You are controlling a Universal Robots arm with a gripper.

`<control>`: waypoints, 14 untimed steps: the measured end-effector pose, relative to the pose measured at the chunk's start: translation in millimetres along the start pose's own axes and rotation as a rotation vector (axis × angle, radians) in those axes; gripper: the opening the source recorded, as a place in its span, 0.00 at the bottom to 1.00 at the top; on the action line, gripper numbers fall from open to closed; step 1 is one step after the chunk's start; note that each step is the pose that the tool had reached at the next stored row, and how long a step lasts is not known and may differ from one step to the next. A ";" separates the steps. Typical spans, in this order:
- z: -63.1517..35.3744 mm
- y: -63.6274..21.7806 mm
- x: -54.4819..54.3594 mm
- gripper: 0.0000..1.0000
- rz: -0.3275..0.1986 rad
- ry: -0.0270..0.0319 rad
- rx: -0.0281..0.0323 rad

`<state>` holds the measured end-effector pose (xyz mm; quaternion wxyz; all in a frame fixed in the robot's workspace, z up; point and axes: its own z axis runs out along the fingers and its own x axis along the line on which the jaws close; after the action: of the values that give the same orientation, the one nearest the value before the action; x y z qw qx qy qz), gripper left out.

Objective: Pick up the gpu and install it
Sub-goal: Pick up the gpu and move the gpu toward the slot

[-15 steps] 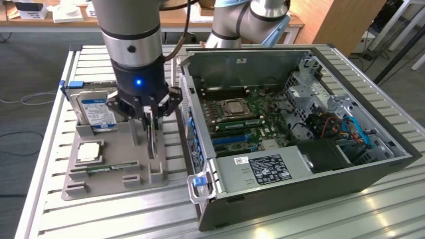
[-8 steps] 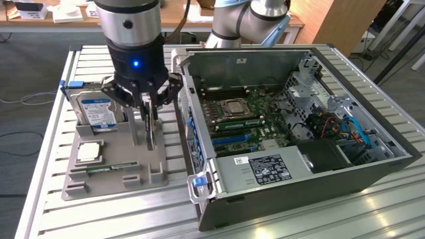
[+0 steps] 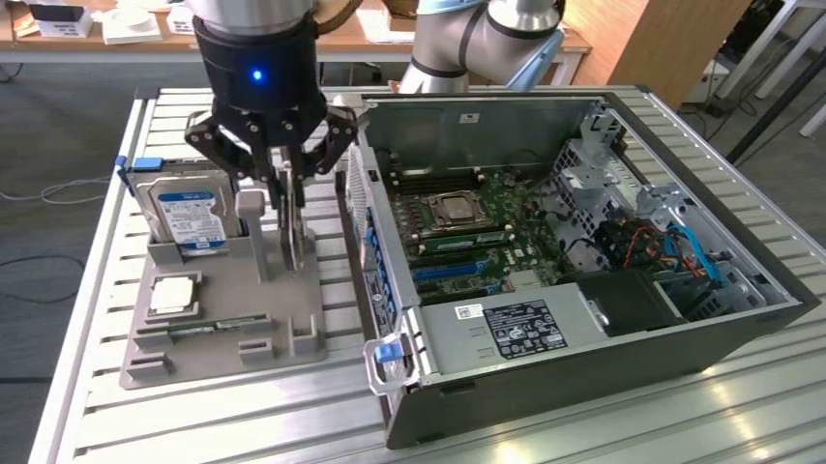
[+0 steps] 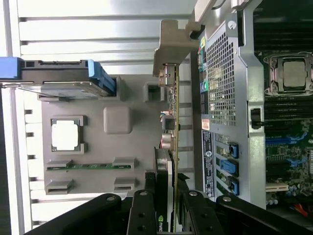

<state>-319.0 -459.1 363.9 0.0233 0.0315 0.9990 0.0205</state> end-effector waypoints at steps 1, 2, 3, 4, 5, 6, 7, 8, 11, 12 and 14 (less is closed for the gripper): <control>-4.5 0.2 -0.2 0.27 0.000 0.0000 0.0000; -9.2 0.4 -0.4 0.27 0.000 -0.0001 -0.0001; -13.7 0.6 -0.6 0.27 0.000 -0.0001 0.0000; -18.2 0.8 -0.8 0.27 0.000 0.0000 0.0000; -22.6 1.0 -1.0 0.27 0.000 -0.0001 -0.0001; -27.2 1.2 -1.2 0.27 0.000 -0.0001 0.0000; -31.8 1.3 -1.4 0.27 0.000 -0.0001 0.0000; -36.3 1.5 -1.7 0.27 0.000 -0.0001 0.0000; -50.2 2.1 -2.3 0.27 0.000 -0.0001 0.0000; -54.6 2.3 -2.5 0.27 0.000 -0.0001 0.0000; -63.5 2.7 -2.9 0.27 0.000 -0.0001 0.0000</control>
<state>-319.0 -459.1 427.5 0.0234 0.0314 0.9990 0.0205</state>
